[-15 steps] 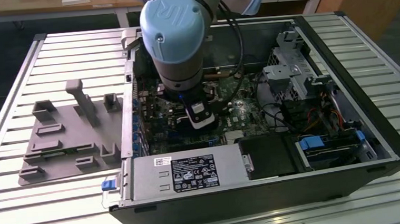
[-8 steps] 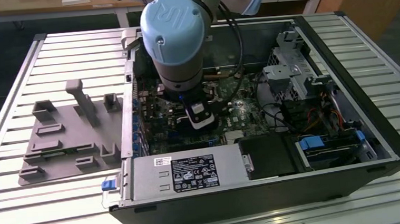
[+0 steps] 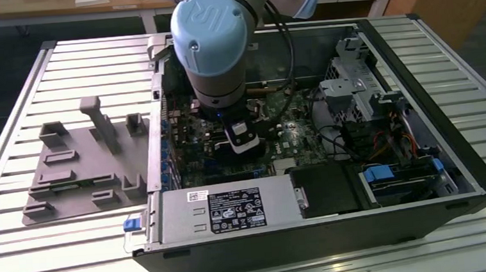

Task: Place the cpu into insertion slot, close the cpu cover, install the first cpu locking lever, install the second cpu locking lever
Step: 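Install the second cpu locking lever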

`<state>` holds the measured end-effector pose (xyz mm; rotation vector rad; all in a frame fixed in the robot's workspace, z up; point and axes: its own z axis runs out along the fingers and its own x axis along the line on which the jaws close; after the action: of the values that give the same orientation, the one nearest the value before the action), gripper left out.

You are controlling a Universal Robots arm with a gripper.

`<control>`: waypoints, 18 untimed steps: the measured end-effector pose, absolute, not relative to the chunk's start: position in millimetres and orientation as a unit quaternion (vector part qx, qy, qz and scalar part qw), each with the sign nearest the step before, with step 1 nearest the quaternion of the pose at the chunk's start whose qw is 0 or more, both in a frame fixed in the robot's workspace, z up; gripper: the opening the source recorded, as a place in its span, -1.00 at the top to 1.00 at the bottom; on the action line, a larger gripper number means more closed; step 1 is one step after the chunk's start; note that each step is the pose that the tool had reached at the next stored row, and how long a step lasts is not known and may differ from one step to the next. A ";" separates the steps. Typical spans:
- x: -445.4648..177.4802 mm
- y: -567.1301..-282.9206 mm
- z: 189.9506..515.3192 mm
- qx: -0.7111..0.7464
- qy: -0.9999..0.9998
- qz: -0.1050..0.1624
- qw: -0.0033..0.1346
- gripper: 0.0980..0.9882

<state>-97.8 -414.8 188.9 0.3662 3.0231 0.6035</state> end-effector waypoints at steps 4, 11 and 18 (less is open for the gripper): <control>-97.8 -412.5 188.0 0.118 0.974 0.194 0.019 0.99; -97.8 -411.3 186.0 0.118 0.974 0.195 0.019 0.99; -97.8 -411.3 186.3 0.118 0.974 0.194 0.019 0.99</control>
<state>-97.8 -411.3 186.3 0.3662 3.0232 0.6031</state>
